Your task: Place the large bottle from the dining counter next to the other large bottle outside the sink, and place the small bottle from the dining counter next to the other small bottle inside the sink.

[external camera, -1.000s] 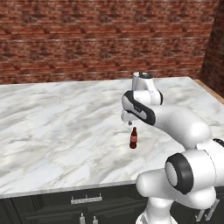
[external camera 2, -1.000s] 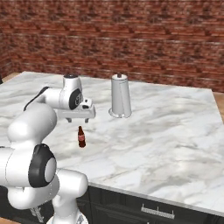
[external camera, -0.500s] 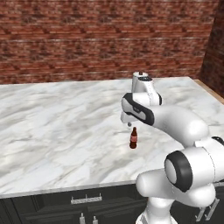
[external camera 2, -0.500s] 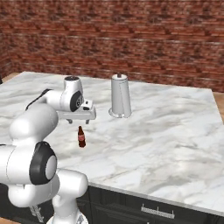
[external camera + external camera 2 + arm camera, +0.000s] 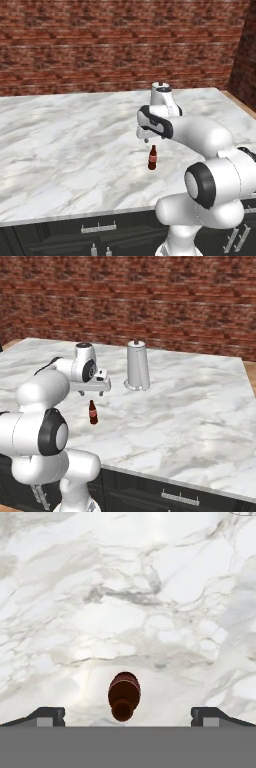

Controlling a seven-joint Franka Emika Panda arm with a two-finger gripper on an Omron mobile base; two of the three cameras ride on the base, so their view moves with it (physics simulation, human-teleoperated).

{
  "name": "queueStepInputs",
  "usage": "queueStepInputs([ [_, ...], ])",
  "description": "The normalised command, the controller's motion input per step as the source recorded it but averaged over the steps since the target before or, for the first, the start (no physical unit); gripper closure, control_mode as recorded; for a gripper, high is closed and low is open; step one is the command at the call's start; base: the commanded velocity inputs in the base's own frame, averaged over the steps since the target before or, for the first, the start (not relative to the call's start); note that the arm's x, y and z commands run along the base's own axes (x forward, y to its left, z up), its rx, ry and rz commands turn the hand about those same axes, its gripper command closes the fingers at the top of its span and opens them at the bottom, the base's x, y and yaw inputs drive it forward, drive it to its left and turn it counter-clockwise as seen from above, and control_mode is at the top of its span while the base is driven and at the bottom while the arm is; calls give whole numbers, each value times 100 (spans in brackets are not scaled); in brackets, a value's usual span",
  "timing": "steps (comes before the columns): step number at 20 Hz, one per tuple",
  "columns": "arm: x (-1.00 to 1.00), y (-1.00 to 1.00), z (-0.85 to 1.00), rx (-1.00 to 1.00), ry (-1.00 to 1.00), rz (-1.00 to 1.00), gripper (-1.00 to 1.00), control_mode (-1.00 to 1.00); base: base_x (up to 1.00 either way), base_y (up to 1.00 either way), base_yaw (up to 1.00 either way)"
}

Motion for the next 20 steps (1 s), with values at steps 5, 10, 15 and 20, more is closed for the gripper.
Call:
queueStepInputs([
  [5,-1,1,-9,0,0,1,-100,-100,0,0,0],
  [10,-2,0,-8,0,0,1,-100,-100,0,0,0],
  [15,0,0,-8,0,0,1,-100,-100,0,0,0],
  [20,0,0,-9,0,0,1,-100,-100,0,0,0],
])
